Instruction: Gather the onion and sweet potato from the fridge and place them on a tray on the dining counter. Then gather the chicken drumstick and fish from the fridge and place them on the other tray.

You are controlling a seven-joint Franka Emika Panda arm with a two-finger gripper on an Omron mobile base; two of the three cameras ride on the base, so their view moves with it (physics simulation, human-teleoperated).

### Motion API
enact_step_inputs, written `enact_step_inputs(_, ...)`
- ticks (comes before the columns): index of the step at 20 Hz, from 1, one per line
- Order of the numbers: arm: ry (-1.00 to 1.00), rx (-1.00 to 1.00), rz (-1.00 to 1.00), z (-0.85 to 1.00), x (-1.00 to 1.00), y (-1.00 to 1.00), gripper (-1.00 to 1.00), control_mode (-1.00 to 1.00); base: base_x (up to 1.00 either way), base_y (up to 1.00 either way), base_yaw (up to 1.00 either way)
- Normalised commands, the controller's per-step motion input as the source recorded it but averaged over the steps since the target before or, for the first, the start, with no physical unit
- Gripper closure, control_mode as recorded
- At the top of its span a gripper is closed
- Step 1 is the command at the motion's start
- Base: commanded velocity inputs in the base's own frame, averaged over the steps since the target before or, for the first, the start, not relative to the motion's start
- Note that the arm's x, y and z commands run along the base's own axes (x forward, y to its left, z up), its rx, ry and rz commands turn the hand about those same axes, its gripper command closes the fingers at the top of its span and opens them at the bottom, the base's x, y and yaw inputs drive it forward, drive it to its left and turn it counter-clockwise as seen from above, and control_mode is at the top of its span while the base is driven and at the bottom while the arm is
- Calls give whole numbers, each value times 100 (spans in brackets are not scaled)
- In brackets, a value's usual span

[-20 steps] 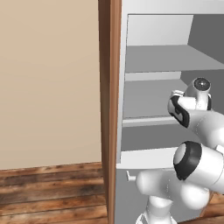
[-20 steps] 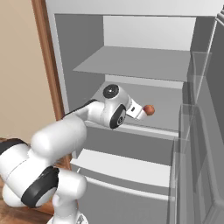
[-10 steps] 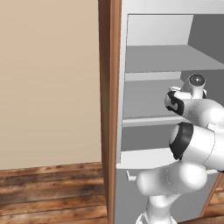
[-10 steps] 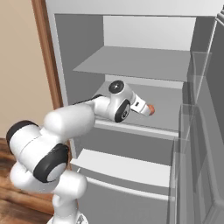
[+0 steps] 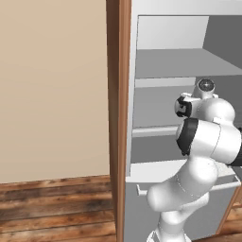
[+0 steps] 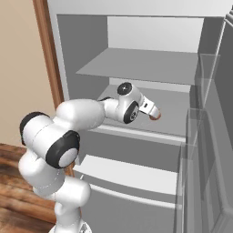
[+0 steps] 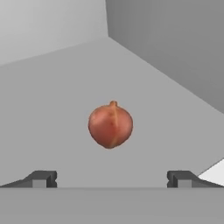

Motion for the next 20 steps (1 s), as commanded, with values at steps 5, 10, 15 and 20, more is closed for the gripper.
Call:
enact_step_inputs(5, 1, -1, 0, -18, 27, -12, -100, -100, 0, 0, 0)
enact_step_inputs(10, 0, 0, 0, -20, 13, -23, -100, -100, 0, 0, 0)
enact_step_inputs(15, 0, 0, 0, -10, 17, -19, -100, -100, 0, 0, 0)
enact_step_inputs(20, 4, 0, 0, -10, 31, -4, -100, -100, 0, 0, 0)
